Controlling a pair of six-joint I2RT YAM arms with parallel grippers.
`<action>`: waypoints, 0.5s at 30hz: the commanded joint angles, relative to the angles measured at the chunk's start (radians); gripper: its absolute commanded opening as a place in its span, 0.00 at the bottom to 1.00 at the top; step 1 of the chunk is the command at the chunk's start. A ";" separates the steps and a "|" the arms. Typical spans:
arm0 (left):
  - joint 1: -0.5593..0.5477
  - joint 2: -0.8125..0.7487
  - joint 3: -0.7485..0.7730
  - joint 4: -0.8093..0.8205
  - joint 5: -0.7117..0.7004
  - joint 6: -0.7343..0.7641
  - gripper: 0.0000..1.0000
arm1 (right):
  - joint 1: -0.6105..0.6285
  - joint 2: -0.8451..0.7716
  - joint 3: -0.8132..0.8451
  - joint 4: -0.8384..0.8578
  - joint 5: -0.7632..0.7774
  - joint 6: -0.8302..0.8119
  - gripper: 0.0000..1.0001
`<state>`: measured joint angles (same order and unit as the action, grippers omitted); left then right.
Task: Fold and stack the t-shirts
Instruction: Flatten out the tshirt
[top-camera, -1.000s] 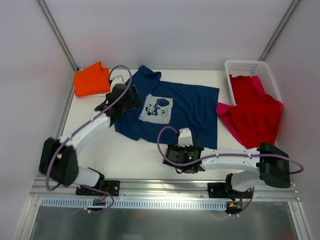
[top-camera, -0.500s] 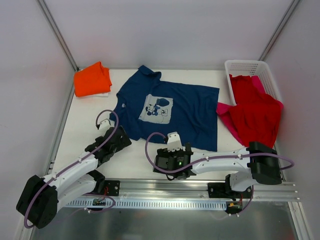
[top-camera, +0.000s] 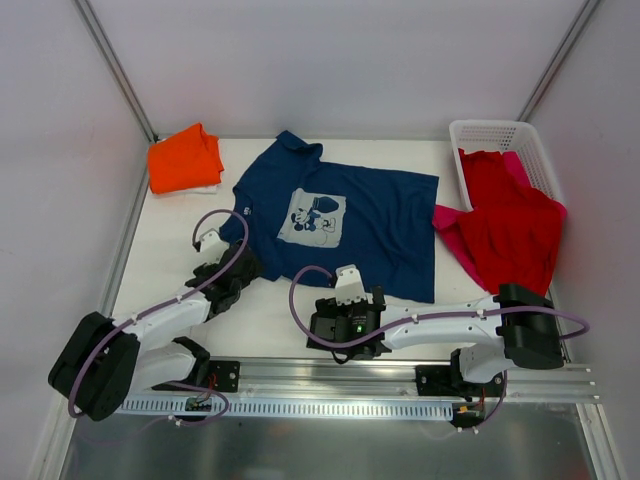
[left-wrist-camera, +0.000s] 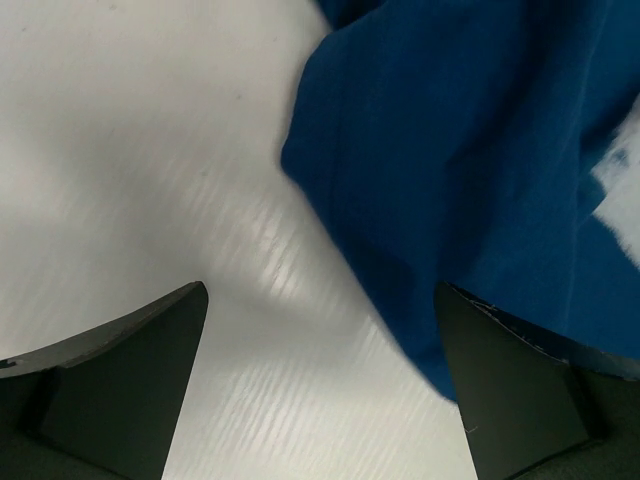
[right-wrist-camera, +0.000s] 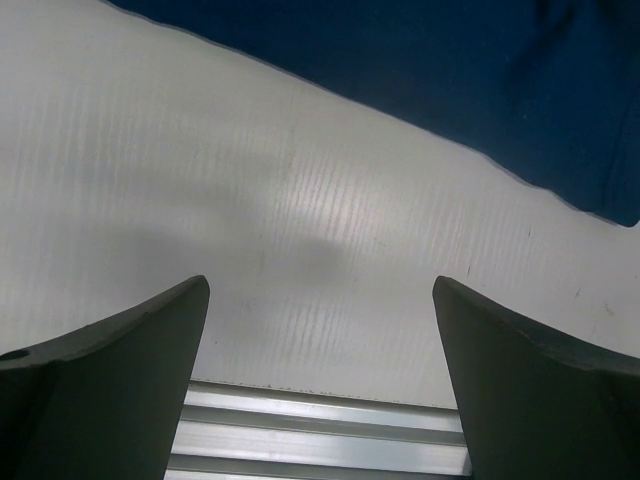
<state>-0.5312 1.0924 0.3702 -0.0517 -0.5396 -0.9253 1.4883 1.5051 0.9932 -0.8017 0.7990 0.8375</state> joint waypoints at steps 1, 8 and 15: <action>-0.010 0.072 0.004 0.147 -0.017 -0.040 0.99 | 0.004 0.001 0.024 -0.068 0.045 0.035 0.99; -0.001 0.170 0.004 0.273 -0.014 -0.049 0.98 | 0.004 -0.003 0.007 -0.085 0.068 0.045 0.99; 0.004 0.213 0.010 0.294 -0.013 -0.043 0.96 | 0.006 0.027 0.021 -0.088 0.080 0.041 1.00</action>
<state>-0.5293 1.2766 0.3847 0.2668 -0.5682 -0.9447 1.4883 1.5127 0.9932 -0.8509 0.8410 0.8604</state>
